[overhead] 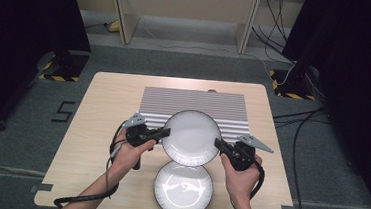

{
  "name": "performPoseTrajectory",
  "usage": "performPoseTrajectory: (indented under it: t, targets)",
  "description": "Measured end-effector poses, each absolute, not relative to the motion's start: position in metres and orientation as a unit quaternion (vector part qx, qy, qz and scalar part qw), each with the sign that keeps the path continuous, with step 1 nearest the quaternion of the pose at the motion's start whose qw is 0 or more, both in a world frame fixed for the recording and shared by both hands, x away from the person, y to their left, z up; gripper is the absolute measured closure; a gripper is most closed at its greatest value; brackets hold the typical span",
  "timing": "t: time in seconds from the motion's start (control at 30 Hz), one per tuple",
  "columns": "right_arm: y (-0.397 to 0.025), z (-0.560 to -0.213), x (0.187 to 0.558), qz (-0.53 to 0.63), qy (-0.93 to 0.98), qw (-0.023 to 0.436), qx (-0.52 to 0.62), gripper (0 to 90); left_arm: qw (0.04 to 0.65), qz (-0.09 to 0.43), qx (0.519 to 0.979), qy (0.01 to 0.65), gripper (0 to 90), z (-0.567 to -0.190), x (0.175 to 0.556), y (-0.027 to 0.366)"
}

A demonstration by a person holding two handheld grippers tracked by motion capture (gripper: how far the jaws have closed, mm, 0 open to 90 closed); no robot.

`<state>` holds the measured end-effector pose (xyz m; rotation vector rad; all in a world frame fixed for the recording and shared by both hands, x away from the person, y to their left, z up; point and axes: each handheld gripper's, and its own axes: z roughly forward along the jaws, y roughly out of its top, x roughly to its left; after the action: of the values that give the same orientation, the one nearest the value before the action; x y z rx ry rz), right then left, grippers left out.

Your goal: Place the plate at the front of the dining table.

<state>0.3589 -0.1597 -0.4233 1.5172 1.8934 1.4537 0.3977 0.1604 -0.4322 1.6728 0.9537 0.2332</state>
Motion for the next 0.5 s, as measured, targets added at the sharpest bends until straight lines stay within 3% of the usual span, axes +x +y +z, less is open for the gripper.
performPoseTrajectory:
  t: [0.5]
  targets:
    - [-0.156,-0.422,0.374,0.509,0.660,0.160,0.530,85.2,0.565,0.110,0.712,0.402,83.3,-0.430,0.410,0.163]
